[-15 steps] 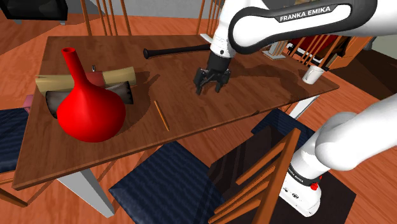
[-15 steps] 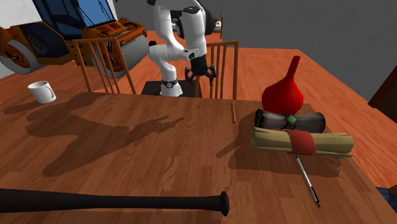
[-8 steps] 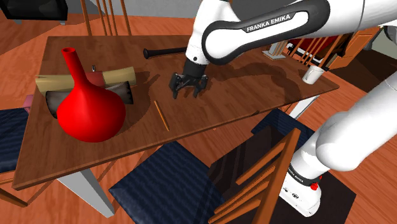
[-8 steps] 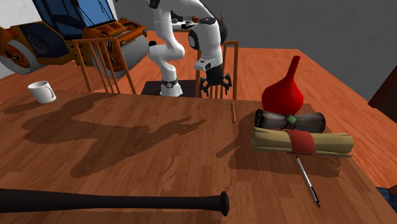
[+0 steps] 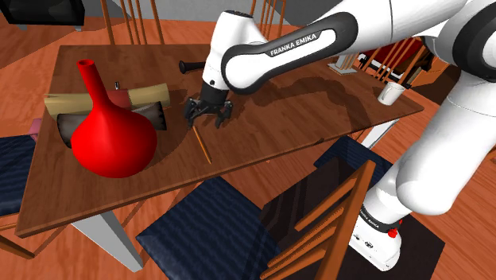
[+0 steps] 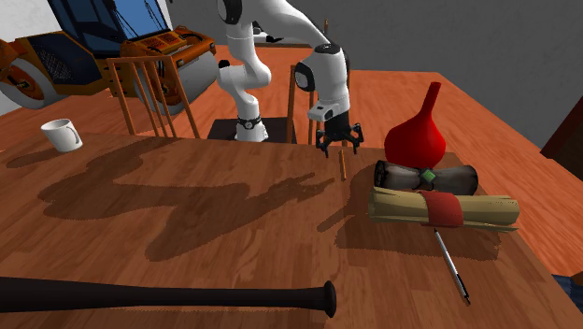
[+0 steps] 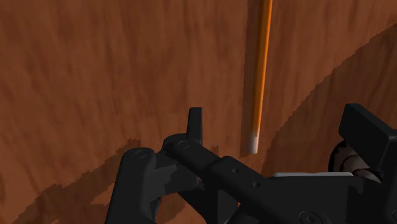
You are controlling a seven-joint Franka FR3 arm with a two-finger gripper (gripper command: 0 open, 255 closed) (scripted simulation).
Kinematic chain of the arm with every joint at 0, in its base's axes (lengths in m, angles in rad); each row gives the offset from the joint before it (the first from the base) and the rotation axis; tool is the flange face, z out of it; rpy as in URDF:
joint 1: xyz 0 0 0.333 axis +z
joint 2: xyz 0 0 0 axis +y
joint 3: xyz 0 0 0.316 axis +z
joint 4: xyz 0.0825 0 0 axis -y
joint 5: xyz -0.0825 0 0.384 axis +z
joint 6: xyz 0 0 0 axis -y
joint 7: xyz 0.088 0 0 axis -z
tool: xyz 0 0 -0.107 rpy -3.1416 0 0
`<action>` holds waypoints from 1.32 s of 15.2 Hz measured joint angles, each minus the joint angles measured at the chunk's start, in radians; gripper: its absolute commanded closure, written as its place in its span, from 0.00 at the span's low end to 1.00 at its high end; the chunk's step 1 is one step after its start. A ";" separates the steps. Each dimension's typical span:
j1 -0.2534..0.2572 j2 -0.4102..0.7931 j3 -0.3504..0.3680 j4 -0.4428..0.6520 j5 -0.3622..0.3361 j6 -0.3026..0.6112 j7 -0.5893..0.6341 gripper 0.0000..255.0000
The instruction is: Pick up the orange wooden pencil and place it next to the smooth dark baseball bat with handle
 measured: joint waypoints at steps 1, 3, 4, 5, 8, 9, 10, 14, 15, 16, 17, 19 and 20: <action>0.005 0.014 0.000 0.002 -0.006 0.013 0.007 0.00; 0.010 0.037 -0.002 0.006 -0.016 0.033 0.013 0.00; 0.012 0.045 -0.003 0.003 -0.019 0.044 0.016 0.00; 0.014 0.054 -0.004 0.000 -0.022 0.056 0.017 0.00; 0.020 0.078 -0.006 0.000 -0.032 0.078 0.024 0.00; 0.021 0.079 -0.006 0.000 -0.033 0.080 0.025 0.00; 0.021 0.080 -0.006 0.000 -0.033 0.081 0.025 0.00; 0.022 0.081 -0.006 0.000 -0.034 0.082 0.025 1.00; 0.022 0.081 -0.006 0.000 -0.034 0.082 0.025 1.00; 0.022 0.081 -0.006 0.000 -0.034 0.082 0.025 1.00; 0.022 0.081 -0.006 0.000 -0.034 0.082 0.025 1.00; 0.022 0.080 -0.006 0.001 -0.034 0.082 0.025 1.00; 0.022 0.080 -0.006 0.001 -0.034 0.082 0.025 1.00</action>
